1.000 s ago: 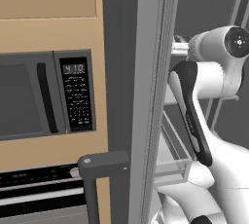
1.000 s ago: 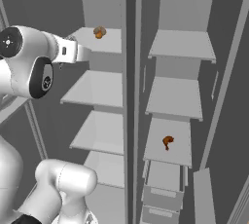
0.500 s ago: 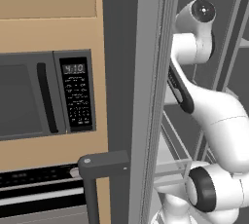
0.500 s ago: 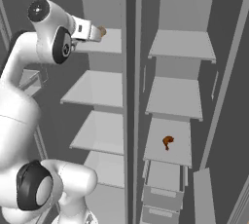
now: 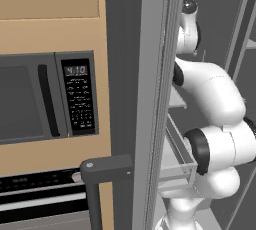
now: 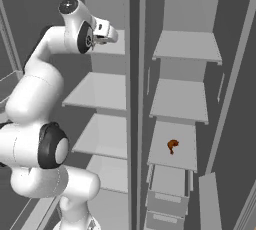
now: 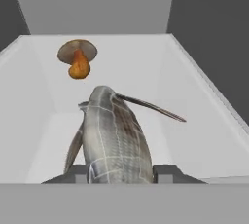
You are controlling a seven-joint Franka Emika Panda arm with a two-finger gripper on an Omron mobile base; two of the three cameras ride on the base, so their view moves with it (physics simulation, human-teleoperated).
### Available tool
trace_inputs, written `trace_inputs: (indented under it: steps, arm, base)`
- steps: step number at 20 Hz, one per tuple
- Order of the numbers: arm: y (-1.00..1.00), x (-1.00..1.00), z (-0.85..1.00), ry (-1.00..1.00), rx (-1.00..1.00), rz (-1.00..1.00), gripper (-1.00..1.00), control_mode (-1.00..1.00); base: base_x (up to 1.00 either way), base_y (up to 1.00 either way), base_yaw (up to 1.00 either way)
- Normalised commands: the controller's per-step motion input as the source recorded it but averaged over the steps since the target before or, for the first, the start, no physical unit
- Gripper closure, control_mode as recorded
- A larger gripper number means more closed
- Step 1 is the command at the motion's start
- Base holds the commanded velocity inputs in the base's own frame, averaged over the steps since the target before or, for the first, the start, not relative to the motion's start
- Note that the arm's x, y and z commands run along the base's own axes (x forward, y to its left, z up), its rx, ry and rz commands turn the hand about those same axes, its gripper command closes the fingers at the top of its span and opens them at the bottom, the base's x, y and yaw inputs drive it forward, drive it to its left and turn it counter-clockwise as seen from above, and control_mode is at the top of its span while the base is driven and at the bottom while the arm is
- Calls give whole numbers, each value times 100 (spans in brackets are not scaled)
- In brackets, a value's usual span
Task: Pick up the frozen fish from the freezer, place it on any shelf in the fridge, and close the fridge and freezer doors when done.
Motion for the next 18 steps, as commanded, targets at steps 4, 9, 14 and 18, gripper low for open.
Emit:
trace_inputs:
  steps: [4, 9, 14, 18]
  arm:
    - [-18, 100, -32, 3, 0, 0, 100, -100]
    - [-37, 100, -10, 6, 3, 0, -100, -100]
    - [-15, 100, -13, 3, 1, 0, -100, -100]
    - [0, 52, 0, 1, 0, 0, -100, -100]
  base:
    - [0, 0, 0]
    - [0, 0, 0]
    - [0, 0, 0]
    - [0, 0, 0]
